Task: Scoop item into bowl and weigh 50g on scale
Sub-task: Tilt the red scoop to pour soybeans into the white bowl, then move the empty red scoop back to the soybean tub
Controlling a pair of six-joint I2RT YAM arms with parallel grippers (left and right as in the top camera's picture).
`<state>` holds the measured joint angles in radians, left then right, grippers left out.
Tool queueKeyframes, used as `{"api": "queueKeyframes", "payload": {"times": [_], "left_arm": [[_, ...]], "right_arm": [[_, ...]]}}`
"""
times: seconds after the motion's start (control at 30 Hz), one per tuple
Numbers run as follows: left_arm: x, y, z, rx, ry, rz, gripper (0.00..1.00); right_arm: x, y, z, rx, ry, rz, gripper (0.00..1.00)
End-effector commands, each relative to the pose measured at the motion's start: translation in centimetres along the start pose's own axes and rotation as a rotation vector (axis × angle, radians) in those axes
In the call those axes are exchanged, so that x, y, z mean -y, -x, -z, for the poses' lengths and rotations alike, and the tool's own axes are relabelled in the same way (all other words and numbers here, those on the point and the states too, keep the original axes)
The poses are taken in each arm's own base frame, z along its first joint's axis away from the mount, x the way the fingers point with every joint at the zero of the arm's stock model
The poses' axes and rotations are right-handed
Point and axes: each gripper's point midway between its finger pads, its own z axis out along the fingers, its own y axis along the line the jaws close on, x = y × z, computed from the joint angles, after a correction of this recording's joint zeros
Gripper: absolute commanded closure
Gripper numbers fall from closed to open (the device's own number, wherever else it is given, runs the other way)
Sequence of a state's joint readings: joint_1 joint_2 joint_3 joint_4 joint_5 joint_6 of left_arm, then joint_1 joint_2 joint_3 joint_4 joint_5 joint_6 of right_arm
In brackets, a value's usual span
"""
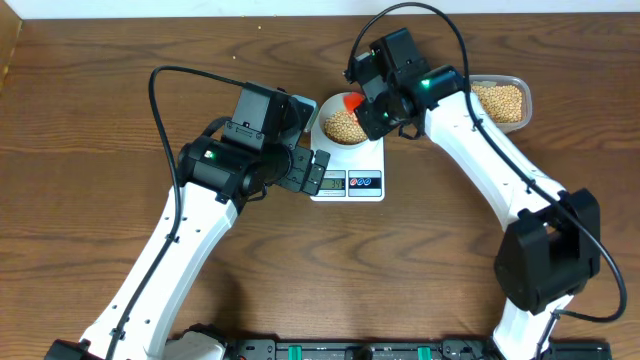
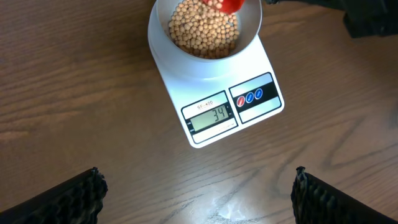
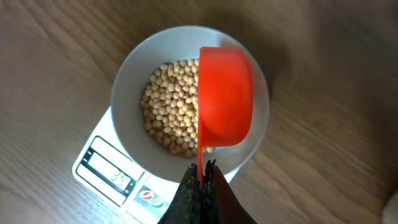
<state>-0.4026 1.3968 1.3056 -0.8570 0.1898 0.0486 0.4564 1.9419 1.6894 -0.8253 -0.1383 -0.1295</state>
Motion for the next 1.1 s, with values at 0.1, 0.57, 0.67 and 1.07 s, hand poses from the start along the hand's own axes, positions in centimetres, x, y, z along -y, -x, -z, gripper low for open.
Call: {"api": "queueKeyframes", "payload": {"times": [0.1,0.57,0.67,1.07], "left_arm": [[0.1,0.2,0.4,0.01,-0.007,0.009,0.03],[0.1,0.2,0.4,0.01,-0.008,0.009,0.03],[0.1,0.2,0.4,0.01,-0.008,0.009,0.03],[0.1,0.2,0.4,0.01,-0.007,0.009,0.03]], "right_arm": [[0.4,2.6,4.8,0.116,-0.071,0.037,0.99],[-0.2,2.6,5.3,0.111,-0.11,0.084,0.99],[0.4,2.5,5.4,0.099,-0.187,0.095,0.99],[0.5,2.4,5.5,0.083,-0.254,0.133,0.99]]}}
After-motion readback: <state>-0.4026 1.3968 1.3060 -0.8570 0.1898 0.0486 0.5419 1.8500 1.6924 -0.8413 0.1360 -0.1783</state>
